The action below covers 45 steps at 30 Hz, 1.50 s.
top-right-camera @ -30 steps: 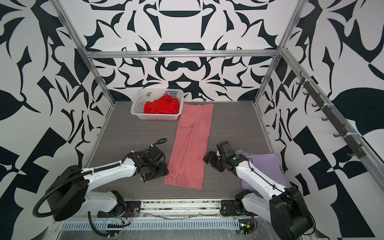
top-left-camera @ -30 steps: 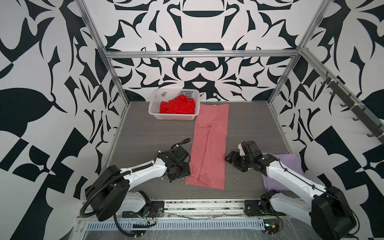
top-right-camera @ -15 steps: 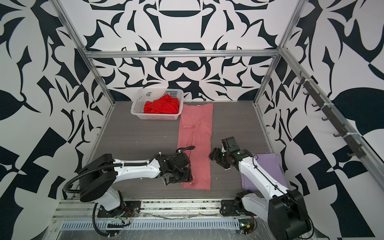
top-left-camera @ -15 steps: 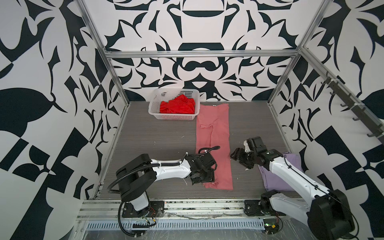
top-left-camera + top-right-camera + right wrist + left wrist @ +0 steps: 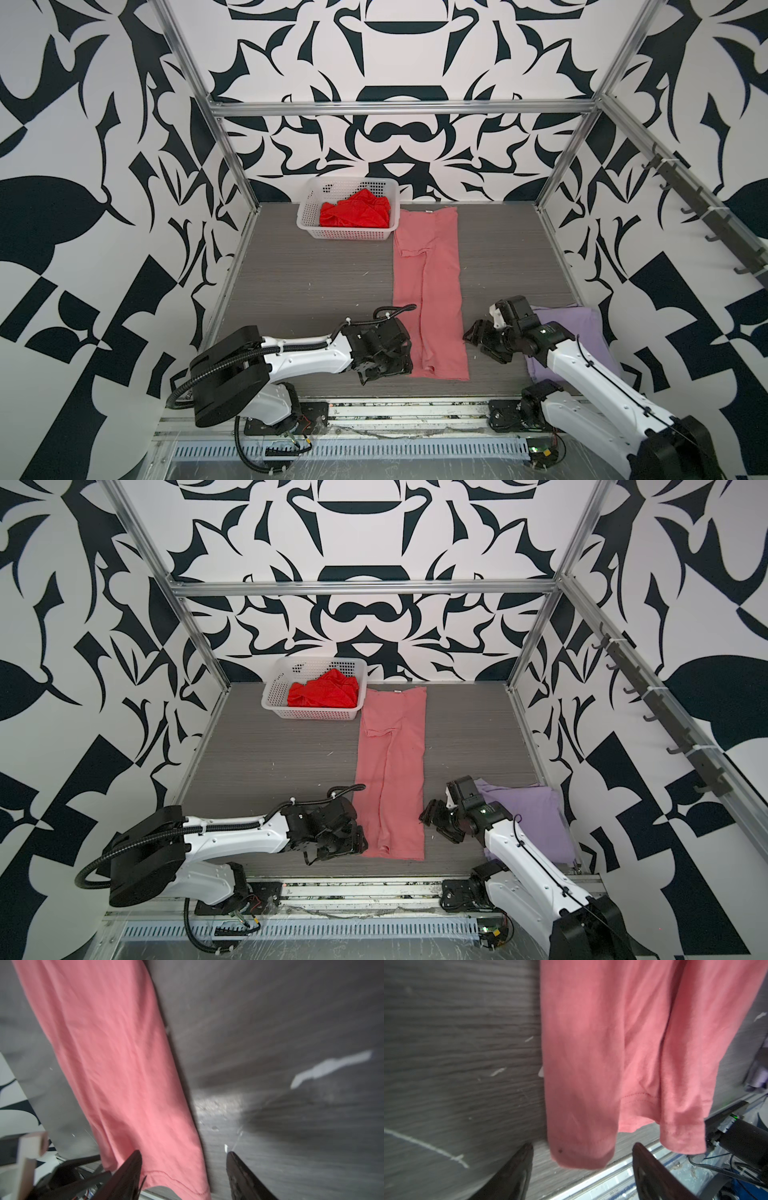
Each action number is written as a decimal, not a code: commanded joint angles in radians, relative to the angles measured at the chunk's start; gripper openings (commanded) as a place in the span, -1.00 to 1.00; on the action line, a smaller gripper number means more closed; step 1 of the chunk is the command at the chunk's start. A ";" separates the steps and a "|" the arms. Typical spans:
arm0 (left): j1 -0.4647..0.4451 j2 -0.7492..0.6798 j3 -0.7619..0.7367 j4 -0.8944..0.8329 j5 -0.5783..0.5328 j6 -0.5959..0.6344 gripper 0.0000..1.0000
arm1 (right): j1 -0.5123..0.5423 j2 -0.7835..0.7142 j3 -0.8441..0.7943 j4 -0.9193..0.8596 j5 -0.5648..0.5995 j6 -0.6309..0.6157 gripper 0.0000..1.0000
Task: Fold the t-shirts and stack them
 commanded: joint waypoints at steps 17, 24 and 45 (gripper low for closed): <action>0.006 0.032 -0.135 -0.023 -0.040 -0.057 0.06 | 0.322 -0.025 -0.098 0.008 0.163 0.315 0.11; 0.007 0.045 -0.126 -0.077 -0.054 -0.060 -0.28 | 0.409 0.026 -0.084 0.045 0.212 0.374 -0.17; 0.007 -0.174 0.026 -0.207 -0.062 0.079 -1.00 | 0.493 -0.042 0.078 0.013 0.354 0.387 -1.00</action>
